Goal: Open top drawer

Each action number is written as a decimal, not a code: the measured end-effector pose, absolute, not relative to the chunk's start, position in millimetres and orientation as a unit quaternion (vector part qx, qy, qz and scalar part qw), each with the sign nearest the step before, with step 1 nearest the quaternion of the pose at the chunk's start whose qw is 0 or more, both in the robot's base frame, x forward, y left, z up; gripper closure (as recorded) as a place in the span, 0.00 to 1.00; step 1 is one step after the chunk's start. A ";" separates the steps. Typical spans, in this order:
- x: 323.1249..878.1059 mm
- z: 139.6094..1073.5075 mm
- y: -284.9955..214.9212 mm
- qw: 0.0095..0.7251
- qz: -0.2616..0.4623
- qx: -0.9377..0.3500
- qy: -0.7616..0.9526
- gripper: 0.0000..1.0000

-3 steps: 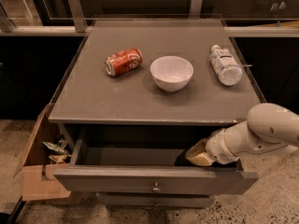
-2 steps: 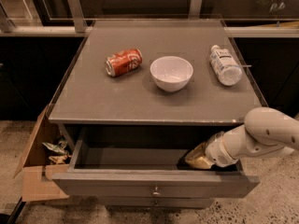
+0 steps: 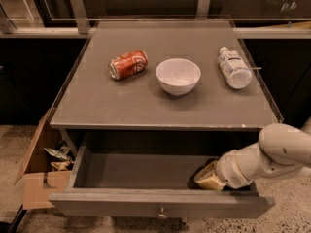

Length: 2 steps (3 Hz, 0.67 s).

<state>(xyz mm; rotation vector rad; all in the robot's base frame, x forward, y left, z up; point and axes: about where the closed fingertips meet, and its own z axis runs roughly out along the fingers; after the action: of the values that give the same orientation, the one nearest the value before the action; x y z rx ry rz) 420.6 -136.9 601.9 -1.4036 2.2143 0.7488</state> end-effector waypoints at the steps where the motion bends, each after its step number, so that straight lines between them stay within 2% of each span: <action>1: 420.3 601.5 -137.4 0.205 0.269 -0.503 0.795 1.00; 2: 401.2 605.0 -141.6 0.205 0.263 -0.495 0.802 1.00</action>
Offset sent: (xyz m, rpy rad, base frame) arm -0.1531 -0.0380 0.0276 -0.0822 0.0137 -0.1800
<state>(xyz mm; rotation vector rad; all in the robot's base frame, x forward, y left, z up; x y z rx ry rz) 401.2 -141.6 605.0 -1.3801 2.2373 0.7339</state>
